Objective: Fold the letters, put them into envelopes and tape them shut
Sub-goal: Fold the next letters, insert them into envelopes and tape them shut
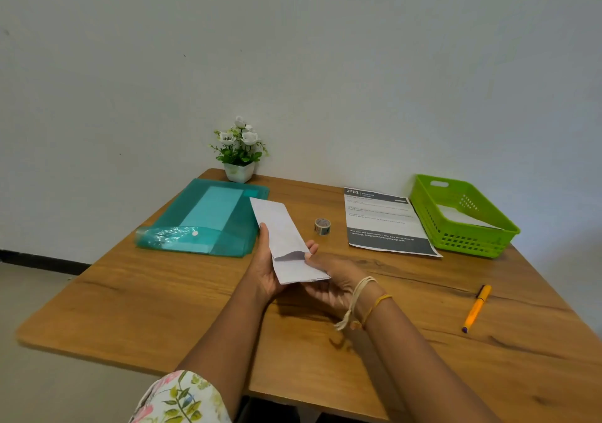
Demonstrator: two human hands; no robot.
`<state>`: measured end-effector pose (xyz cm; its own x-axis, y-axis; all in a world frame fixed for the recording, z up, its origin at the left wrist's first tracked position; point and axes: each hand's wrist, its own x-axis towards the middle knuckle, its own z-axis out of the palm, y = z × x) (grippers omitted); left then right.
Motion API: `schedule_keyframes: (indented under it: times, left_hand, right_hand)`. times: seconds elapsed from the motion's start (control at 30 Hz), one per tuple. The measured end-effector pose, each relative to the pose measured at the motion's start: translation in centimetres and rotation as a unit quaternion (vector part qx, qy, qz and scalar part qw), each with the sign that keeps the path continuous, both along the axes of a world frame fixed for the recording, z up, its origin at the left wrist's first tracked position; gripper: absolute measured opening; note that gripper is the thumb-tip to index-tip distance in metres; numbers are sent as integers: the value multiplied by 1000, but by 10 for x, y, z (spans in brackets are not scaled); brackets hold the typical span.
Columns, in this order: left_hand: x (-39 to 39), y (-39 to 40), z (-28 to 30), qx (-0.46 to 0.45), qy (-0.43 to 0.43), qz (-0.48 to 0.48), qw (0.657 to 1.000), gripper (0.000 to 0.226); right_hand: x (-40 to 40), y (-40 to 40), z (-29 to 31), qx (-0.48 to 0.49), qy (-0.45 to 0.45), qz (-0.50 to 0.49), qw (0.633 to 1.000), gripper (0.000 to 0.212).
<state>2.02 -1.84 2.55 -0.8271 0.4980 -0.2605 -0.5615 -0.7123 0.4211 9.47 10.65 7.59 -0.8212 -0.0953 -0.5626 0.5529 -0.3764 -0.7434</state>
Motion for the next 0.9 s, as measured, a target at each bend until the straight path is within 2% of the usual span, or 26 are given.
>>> schedule_keyframes:
  times: [0.07, 0.13, 0.27, 0.4, 0.53, 0.6, 0.67, 0.73, 0.8, 0.83, 0.87, 0.9]
  left_hand:
    - [0, -1, -1, 3, 5, 8, 1000, 82]
    - [-1, 0, -1, 17, -3, 24, 1000, 82]
    - [-3, 2, -2, 43, -11, 26, 999, 81]
    - [-1, 1, -6, 28, 11, -14, 999, 75]
    - [-4, 1, -7, 19, 0, 1, 1000, 78]
    - [-5, 1, -8, 25, -2, 2, 1000, 81]
    - [-6, 2, -9, 29, -4, -1, 1000, 84]
    - [-6, 2, -11, 29, -7, -8, 1000, 86]
    - [-6, 2, -11, 34, -14, -12, 999, 85]
    - [-5, 2, -11, 36, -18, -15, 999, 86]
    - [-5, 2, -10, 38, -21, -20, 999, 87]
    - [-4, 2, -9, 40, -24, -24, 999, 88]
  right_hand:
    - [5, 12, 7, 19, -14, 92, 995, 24]
    - [10, 22, 12, 11, -13, 136, 991, 17]
    - [9, 18, 17, -44, -16, 50, 998, 9]
    - [3, -4, 8, -51, -20, -16, 998, 11]
    - [-2, -14, -2, -108, 1, -85, 991, 11]
    - [-2, -13, -5, -90, 2, -86, 992, 10]
    - [0, -12, -7, 15, 11, -56, 998, 9]
    - [0, -9, -13, 201, 60, -53, 976, 16]
    - [-5, -5, -22, 411, 140, -71, 898, 26]
    - [-7, -4, -25, 480, 172, -76, 857, 27]
    - [-9, -3, -27, 511, 193, -75, 834, 29]
    - [-10, -3, -28, 519, 208, -69, 826, 32]
